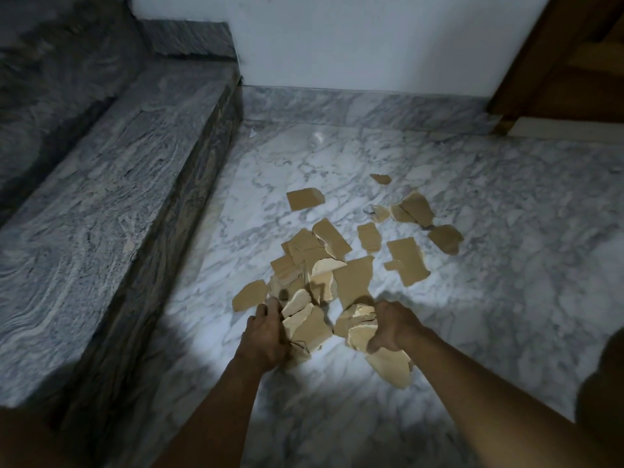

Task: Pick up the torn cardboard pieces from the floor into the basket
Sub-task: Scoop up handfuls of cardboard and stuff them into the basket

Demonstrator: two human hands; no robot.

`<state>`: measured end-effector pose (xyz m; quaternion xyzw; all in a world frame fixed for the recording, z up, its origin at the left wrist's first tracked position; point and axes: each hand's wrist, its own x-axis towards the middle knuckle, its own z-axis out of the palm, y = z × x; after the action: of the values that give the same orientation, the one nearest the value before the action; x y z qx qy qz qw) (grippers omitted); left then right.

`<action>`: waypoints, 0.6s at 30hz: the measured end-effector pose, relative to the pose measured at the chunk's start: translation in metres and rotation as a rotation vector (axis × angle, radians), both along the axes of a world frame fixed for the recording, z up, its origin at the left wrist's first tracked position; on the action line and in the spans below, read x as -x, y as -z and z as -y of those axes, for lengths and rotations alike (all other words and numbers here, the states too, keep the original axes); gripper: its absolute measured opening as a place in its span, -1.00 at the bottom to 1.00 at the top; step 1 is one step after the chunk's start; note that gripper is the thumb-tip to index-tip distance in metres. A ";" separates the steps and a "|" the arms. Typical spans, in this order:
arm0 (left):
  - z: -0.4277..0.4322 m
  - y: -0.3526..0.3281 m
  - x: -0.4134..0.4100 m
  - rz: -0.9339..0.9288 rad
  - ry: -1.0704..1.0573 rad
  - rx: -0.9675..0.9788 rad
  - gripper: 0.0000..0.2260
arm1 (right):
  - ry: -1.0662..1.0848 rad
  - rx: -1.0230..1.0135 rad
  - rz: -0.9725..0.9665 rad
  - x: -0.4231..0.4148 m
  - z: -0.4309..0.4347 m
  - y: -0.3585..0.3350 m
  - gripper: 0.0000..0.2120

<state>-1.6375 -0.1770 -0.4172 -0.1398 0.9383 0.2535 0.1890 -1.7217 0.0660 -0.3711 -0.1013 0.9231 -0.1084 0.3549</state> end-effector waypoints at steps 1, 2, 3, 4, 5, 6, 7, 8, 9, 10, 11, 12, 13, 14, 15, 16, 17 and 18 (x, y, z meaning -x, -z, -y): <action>0.000 -0.001 -0.001 -0.014 -0.013 -0.037 -0.28 | 0.001 -0.009 0.024 0.001 -0.002 -0.001 -0.22; 0.001 -0.004 -0.001 -0.012 -0.035 -0.077 -0.27 | 0.003 -0.007 0.042 0.002 -0.002 -0.003 -0.26; 0.002 -0.005 -0.001 -0.003 -0.053 -0.121 -0.23 | 0.014 0.002 0.055 0.004 -0.003 -0.005 -0.28; 0.004 -0.008 -0.001 0.011 -0.068 -0.159 -0.18 | 0.035 0.021 0.060 0.008 -0.003 -0.008 -0.29; 0.007 -0.009 -0.001 0.028 -0.069 -0.182 -0.16 | 0.072 0.046 0.058 0.013 -0.003 -0.010 -0.28; 0.010 -0.011 0.000 0.057 -0.070 -0.196 -0.21 | 0.125 0.086 0.042 0.018 -0.003 -0.012 -0.25; 0.014 -0.013 0.001 0.079 -0.082 -0.228 -0.31 | 0.198 0.139 0.030 0.026 -0.005 -0.013 -0.25; 0.018 -0.014 0.003 0.101 -0.129 -0.285 -0.44 | 0.262 0.208 0.014 0.033 -0.007 -0.014 -0.30; 0.021 -0.016 0.005 0.105 -0.182 -0.364 -0.54 | 0.326 0.295 0.013 0.039 -0.009 -0.018 -0.37; 0.023 -0.020 0.009 0.085 -0.241 -0.434 -0.61 | 0.397 0.398 0.027 0.043 -0.011 -0.023 -0.44; 0.026 -0.024 0.014 0.043 -0.303 -0.494 -0.65 | 0.466 0.519 0.067 0.045 -0.013 -0.026 -0.50; 0.026 -0.031 0.021 -0.006 -0.367 -0.556 -0.67 | 0.536 0.633 0.128 0.043 -0.013 -0.033 -0.56; 0.026 -0.037 0.029 -0.031 -0.423 -0.599 -0.69 | 0.592 0.739 0.197 0.042 -0.014 -0.038 -0.60; 0.024 -0.043 0.038 -0.030 -0.451 -0.636 -0.70 | 0.648 0.835 0.264 0.040 -0.014 -0.043 -0.62; 0.019 -0.048 0.048 -0.010 -0.459 -0.679 -0.70 | 0.696 0.911 0.327 0.039 -0.015 -0.042 -0.60; 0.011 -0.054 0.057 0.016 -0.441 -0.725 -0.70 | 0.766 0.973 0.376 0.037 -0.015 -0.043 -0.58; 0.000 -0.060 0.067 0.040 -0.391 -0.775 -0.70 | 0.841 1.040 0.427 0.036 -0.015 -0.044 -0.60; -0.013 -0.065 0.076 0.058 -0.328 -0.810 -0.71 | 0.921 1.108 0.461 0.035 -0.015 -0.048 -0.66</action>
<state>-1.7132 -0.1645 -0.3526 -0.2084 0.7228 0.6238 0.2120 -1.7567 0.0806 -0.3231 0.1561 0.5849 -0.7124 0.3550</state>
